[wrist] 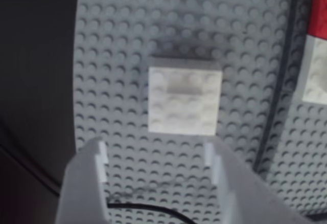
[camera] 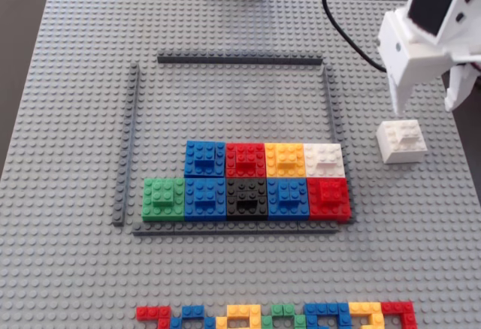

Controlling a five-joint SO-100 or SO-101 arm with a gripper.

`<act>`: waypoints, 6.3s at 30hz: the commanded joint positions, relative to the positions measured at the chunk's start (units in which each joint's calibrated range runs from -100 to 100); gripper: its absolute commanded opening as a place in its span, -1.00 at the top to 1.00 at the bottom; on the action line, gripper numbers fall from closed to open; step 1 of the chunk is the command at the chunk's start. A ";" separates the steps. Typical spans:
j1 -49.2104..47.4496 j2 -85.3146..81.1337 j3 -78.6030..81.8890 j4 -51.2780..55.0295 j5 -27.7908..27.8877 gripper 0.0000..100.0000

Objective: Grab the cube and place it into the grid

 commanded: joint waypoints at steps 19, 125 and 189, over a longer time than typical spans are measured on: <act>1.34 2.43 -3.33 -2.91 -0.05 0.51; 43.63 -29.81 25.30 -7.40 25.10 0.94; 40.09 -14.59 24.49 -11.65 21.68 0.93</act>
